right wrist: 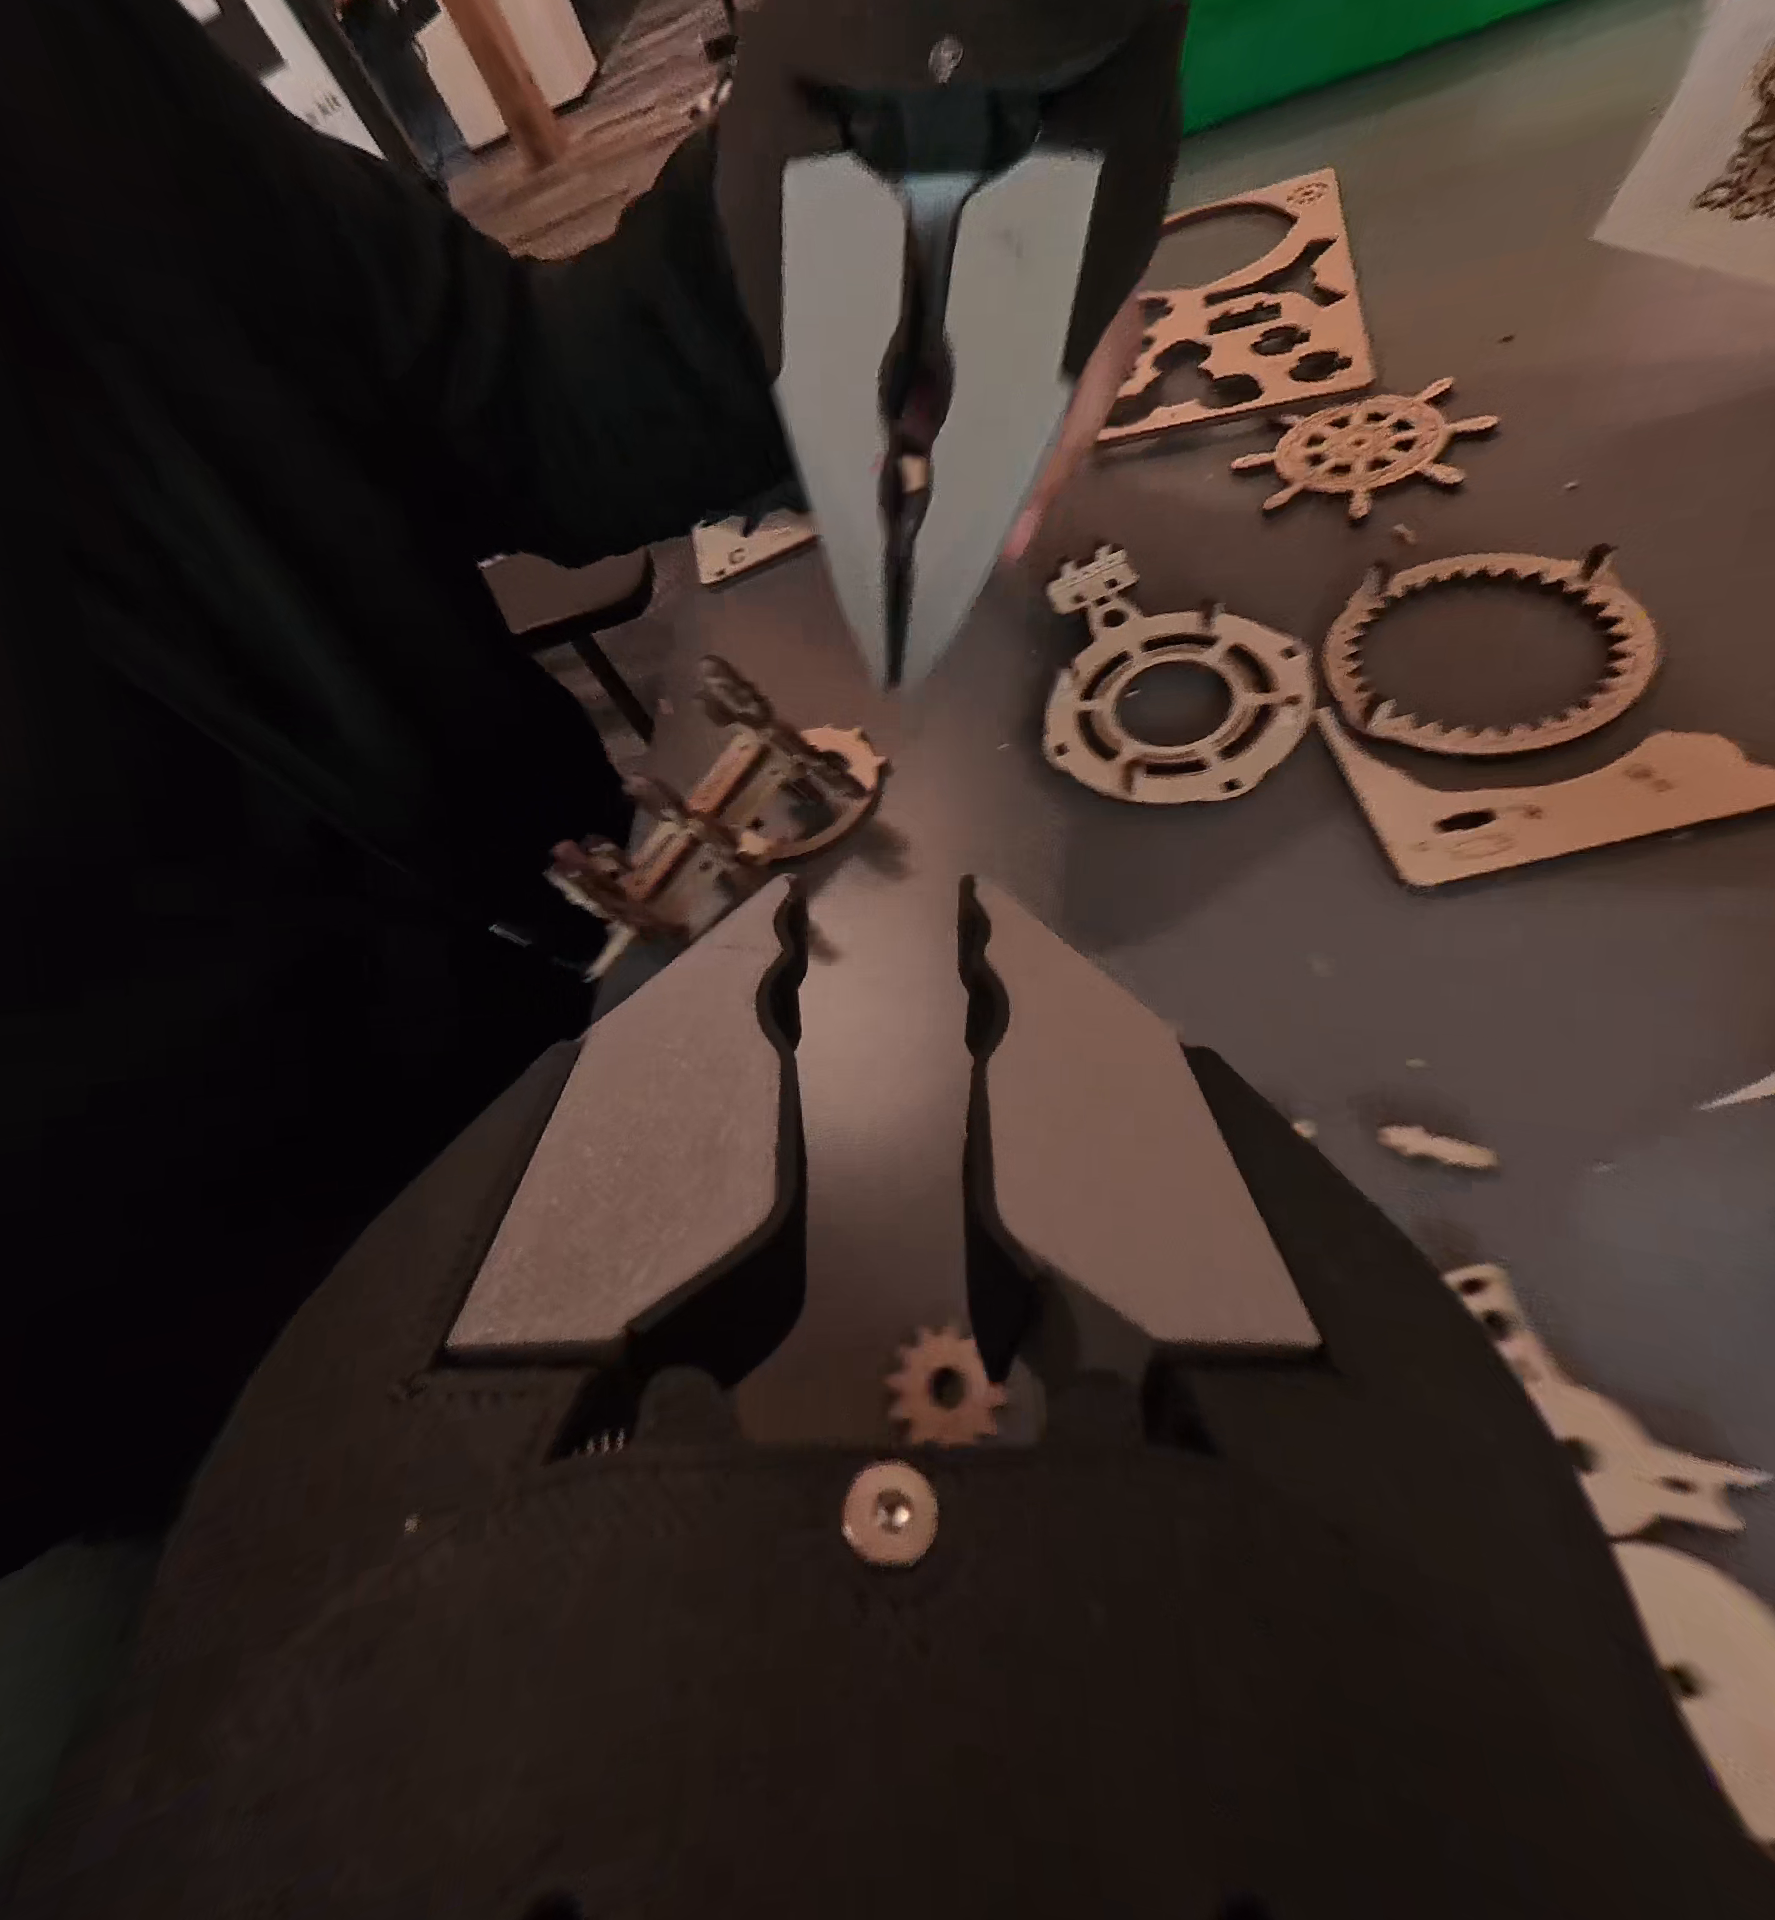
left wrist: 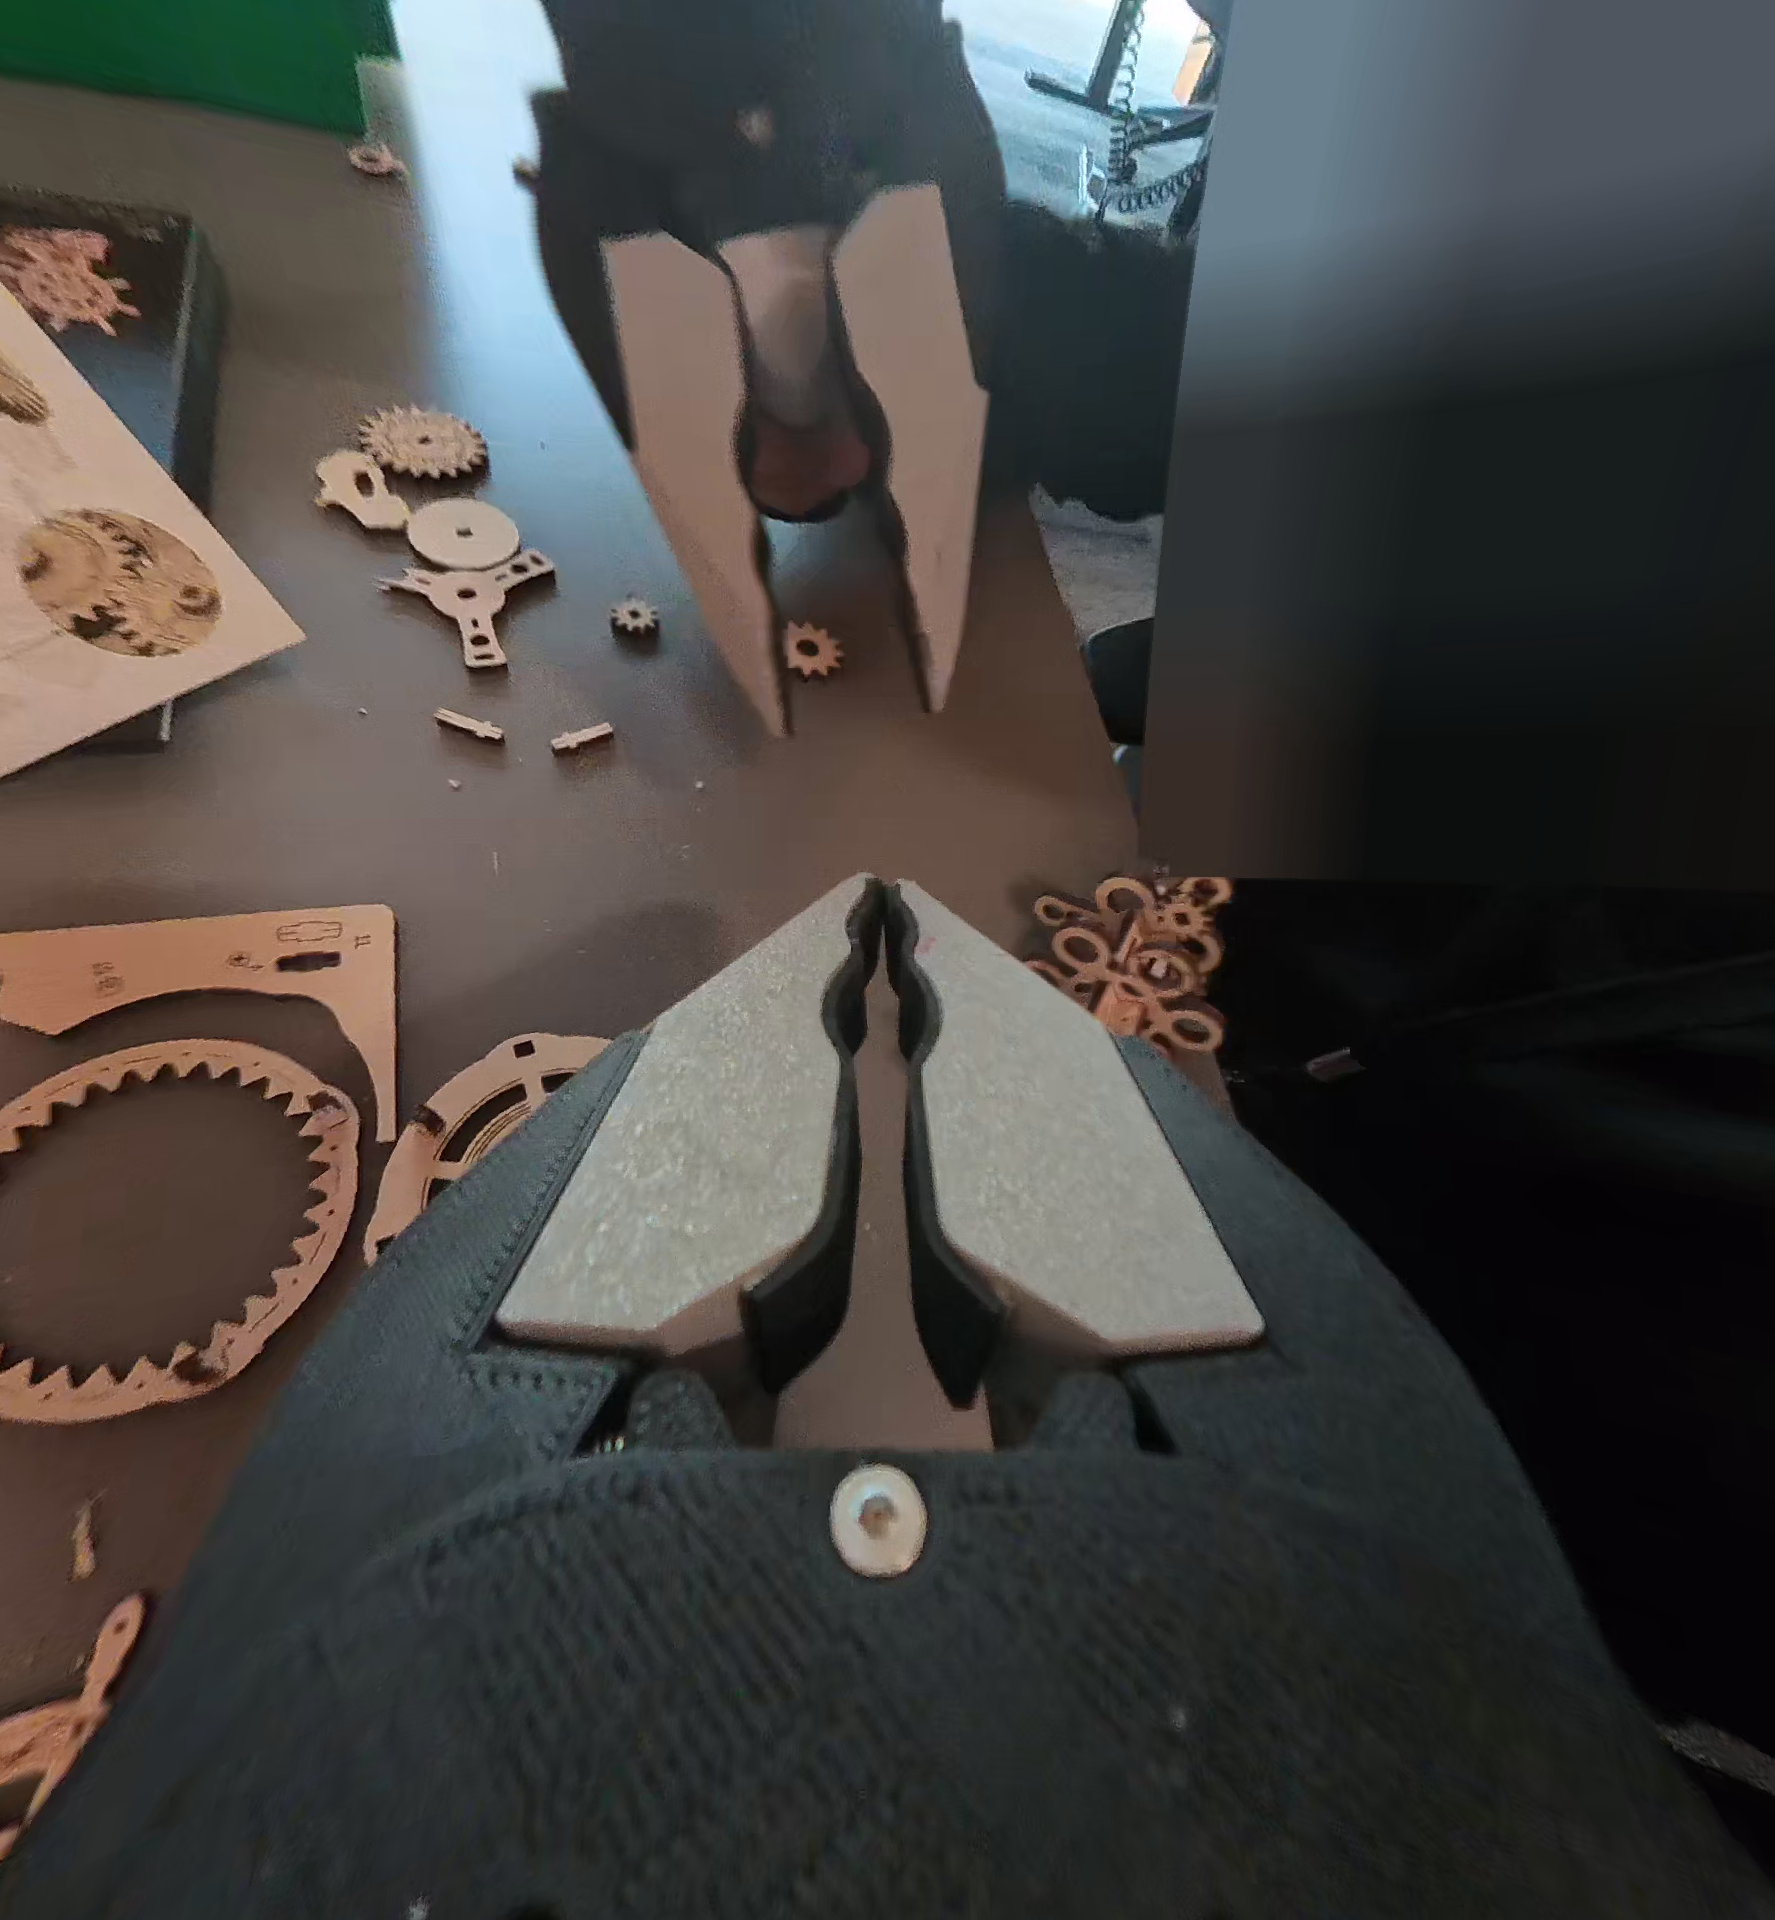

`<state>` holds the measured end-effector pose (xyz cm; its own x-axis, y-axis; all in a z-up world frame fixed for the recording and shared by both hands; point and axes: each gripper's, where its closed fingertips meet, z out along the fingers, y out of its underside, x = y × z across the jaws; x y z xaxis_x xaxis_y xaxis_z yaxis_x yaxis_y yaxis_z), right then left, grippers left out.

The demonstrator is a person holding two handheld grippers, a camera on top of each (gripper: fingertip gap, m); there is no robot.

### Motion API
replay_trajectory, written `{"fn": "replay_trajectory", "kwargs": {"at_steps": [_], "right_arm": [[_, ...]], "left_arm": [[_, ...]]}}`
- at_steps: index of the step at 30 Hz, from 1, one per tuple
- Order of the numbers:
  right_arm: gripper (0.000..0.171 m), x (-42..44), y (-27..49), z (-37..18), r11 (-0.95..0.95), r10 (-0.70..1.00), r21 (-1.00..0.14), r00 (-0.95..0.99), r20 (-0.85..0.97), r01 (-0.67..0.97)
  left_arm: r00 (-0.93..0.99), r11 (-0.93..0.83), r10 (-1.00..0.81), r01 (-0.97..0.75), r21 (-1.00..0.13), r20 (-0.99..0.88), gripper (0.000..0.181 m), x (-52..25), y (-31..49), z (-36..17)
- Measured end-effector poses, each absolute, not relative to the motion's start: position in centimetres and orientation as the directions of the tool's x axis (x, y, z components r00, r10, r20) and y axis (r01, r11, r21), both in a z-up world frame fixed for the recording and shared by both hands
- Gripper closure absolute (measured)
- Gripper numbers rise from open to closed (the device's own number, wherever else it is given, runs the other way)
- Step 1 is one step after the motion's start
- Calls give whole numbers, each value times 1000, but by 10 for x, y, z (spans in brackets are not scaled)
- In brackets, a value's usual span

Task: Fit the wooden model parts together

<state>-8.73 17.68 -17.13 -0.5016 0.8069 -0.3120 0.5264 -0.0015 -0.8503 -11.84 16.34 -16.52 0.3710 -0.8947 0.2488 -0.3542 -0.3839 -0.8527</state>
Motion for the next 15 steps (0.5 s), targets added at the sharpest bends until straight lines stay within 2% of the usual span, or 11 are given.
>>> {"fn": "replay_trajectory", "kwargs": {"at_steps": [5, 13, 15], "right_arm": [[146, -57, 129, -182, -13, 832, -795, -435, -345, 606], [138, -58, 90, -219, -13, 949, -720, -218, -227, 693], [155, -64, 91, -225, -6, 968, -710, -175, -181, 704]], "left_arm": [[369, -348, -908, -397, -849, 199, 181, -131, 139, -153], [394, -402, -887, -402, -823, 241, 181, -141, 112, -189], [410, -425, -876, -406, -809, 254, 181, -143, 110, -197]]}}
